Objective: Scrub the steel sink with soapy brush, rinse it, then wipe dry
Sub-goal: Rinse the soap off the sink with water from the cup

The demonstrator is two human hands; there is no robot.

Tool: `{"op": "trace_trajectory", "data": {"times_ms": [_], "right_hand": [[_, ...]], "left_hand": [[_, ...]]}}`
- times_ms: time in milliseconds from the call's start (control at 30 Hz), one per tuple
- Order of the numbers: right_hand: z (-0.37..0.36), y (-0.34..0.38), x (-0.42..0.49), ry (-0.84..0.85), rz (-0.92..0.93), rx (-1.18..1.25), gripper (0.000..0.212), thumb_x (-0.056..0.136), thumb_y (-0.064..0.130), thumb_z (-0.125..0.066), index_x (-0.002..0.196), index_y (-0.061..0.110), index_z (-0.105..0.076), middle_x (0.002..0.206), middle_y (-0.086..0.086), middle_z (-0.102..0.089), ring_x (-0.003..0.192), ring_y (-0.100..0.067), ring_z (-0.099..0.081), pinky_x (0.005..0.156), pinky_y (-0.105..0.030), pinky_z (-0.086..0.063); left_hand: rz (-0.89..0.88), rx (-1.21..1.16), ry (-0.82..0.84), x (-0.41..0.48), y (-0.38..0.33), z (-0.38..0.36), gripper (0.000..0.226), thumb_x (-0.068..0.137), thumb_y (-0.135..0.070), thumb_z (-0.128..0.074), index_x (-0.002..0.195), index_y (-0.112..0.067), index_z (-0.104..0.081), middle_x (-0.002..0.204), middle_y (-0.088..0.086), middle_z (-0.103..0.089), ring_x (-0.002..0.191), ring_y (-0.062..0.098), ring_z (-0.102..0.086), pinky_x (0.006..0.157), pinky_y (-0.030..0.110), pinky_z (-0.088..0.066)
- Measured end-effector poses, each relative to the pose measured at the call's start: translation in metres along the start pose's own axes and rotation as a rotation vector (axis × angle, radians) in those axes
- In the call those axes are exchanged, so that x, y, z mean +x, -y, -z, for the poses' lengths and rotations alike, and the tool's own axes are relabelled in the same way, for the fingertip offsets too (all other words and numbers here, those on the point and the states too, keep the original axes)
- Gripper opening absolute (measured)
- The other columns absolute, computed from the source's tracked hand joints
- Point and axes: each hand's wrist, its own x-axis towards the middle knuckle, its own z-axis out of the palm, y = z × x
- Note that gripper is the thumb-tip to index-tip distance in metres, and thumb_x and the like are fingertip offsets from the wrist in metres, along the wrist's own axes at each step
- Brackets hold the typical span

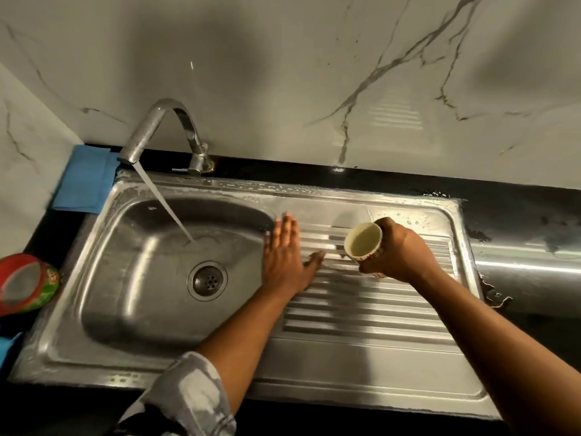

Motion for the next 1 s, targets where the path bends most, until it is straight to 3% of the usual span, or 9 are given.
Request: {"op": "trace_trajectory", "data": {"times_ms": [100,167,300,400,600,767,867,933,1000], "right_hand": [[-0.006,0.015,0.006,-0.012,0.033,-0.068,0.096,0.059,0.049,-0.096,0.136,0.018,-0.048,0.124,-0.004,-0.067,0.105,-0.025,-0.066,0.079,-0.04,-0.058],[-0.011,0.024,0.011,-0.014,0.04,-0.094,0.095,0.06,0.052,-0.094,0.136,0.019,-0.047,0.124,-0.003,-0.066,0.106,-0.025,-0.065,0.078,-0.038,-0.057],[-0.017,0.034,0.018,-0.022,0.031,-0.098,0.097,0.06,0.06,-0.091,0.136,0.017,-0.047,0.123,-0.003,-0.066,0.106,-0.025,-0.065,0.082,-0.037,-0.057],[-0.013,0.025,0.015,-0.045,0.006,-0.052,0.097,0.06,0.059,-0.091,0.135,0.016,-0.048,0.121,-0.005,-0.067,0.105,-0.026,-0.066,0.081,-0.038,-0.058],[0.002,-0.034,-0.023,-0.094,-0.043,0.238,0.094,0.053,0.045,-0.099,0.132,0.02,-0.054,0.119,-0.001,-0.069,0.1,-0.025,-0.065,0.081,-0.043,-0.058],[0.009,-0.091,-0.058,-0.132,-0.17,0.285,0.089,0.046,0.047,-0.098,0.123,0.029,-0.058,0.106,0.006,-0.072,0.093,-0.021,-0.068,0.079,-0.043,-0.058],[0.013,-0.119,-0.072,-0.123,-0.244,0.255,0.087,0.047,0.048,-0.097,0.123,0.031,-0.056,0.108,0.006,-0.071,0.095,-0.022,-0.067,0.081,-0.043,-0.057],[0.015,-0.133,-0.078,-0.12,-0.286,0.207,0.087,0.05,0.048,-0.097,0.124,0.03,-0.056,0.107,0.004,-0.07,0.098,-0.026,-0.067,0.081,-0.041,-0.055],[0.017,-0.145,-0.083,-0.117,-0.322,0.181,0.086,0.049,0.049,-0.096,0.123,0.029,-0.056,0.106,0.002,-0.071,0.097,-0.027,-0.067,0.078,-0.038,-0.053]], "left_hand": [[0.255,-0.058,-0.002,-0.003,0.03,0.008,0.111,0.094,-0.089,-0.013,0.167,-0.009,0.012,0.173,0.012,0.024,0.162,0.029,0.018,0.133,0.052,-0.002],[0.292,-0.051,-0.036,-0.008,0.03,0.012,0.108,0.096,-0.085,-0.012,0.167,-0.007,0.011,0.173,0.014,0.025,0.162,0.031,0.015,0.133,0.052,-0.004],[-0.155,-0.078,-0.026,-0.013,-0.022,-0.001,0.089,0.104,-0.066,-0.032,0.169,-0.018,0.005,0.177,0.008,0.012,0.164,0.028,0.01,0.132,0.046,0.003],[-0.224,0.014,0.031,-0.014,-0.046,-0.016,0.089,0.102,-0.073,-0.037,0.168,-0.018,-0.015,0.177,0.008,-0.014,0.164,0.028,-0.005,0.133,0.049,-0.004],[0.055,0.029,-0.044,-0.01,-0.025,-0.011,0.106,0.097,-0.087,-0.016,0.169,-0.013,0.008,0.176,0.009,0.015,0.163,0.028,0.014,0.132,0.048,0.002],[0.259,-0.007,-0.094,-0.009,-0.005,-0.003,0.112,0.096,-0.084,-0.023,0.167,-0.001,0.002,0.176,0.022,0.001,0.164,0.033,0.003,0.133,0.052,-0.008],[0.037,0.037,-0.092,-0.023,-0.054,-0.009,0.107,0.1,-0.08,-0.02,0.167,-0.001,0.005,0.175,0.021,0.011,0.163,0.034,0.011,0.133,0.05,0.002],[-0.168,0.062,0.047,-0.034,-0.105,-0.024,0.103,0.101,-0.079,-0.017,0.165,-0.007,0.017,0.172,0.016,0.027,0.159,0.031,0.028,0.131,0.049,0.012],[-0.361,0.075,0.173,-0.044,-0.155,-0.045,0.1,0.101,-0.078,-0.022,0.166,-0.012,0.017,0.171,0.012,0.03,0.156,0.027,0.035,0.13,0.05,0.013]]}}
